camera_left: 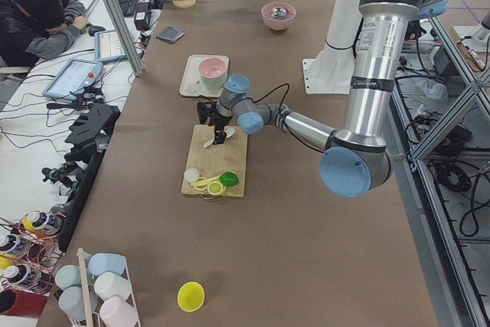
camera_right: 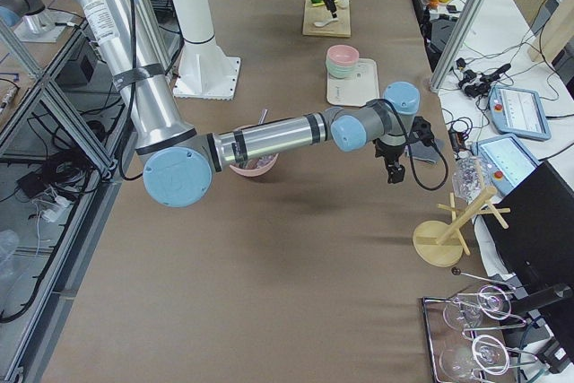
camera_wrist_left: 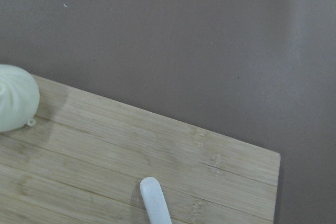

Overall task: Stack pink bowl on green and place spoon
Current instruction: 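Close the left gripper on the white spoon handle on the cutting board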

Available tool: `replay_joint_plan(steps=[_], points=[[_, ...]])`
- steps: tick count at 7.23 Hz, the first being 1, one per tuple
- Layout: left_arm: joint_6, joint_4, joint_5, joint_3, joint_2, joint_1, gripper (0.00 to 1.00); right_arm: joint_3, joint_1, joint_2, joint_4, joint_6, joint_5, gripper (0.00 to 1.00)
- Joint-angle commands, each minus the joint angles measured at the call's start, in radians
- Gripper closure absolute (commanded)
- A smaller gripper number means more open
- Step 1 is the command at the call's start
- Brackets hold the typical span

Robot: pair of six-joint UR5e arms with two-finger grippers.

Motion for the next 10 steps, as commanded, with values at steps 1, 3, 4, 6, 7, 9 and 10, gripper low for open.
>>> replay_joint_plan(steps=[1,3,4,6,7,9,10], points=[[-0.012,-0.006,0.047,0.039,-0.010,0.025,0.04,0.000,0.018,-0.021,0.002,-0.025,0.000,0.00],[-0.012,-0.006,0.047,0.036,-0.013,0.034,0.26,0.002,0.018,-0.026,0.002,-0.025,-0.005,0.00],[-0.012,-0.006,0.048,0.033,-0.013,0.046,0.50,0.002,0.018,-0.027,0.002,-0.027,-0.005,0.00],[-0.012,-0.006,0.048,0.029,-0.013,0.052,0.71,0.003,0.018,-0.029,0.002,-0.025,-0.006,0.00],[-0.012,-0.007,0.048,0.027,-0.013,0.052,0.71,0.003,0.018,-0.029,0.002,-0.025,-0.006,0.00],[-0.012,-0.007,0.050,0.027,-0.013,0.052,0.71,0.005,0.018,-0.029,0.002,-0.025,-0.006,0.00],[-0.011,-0.007,0.048,0.023,-0.013,0.052,0.71,0.005,0.018,-0.029,0.002,-0.025,-0.006,0.00]])
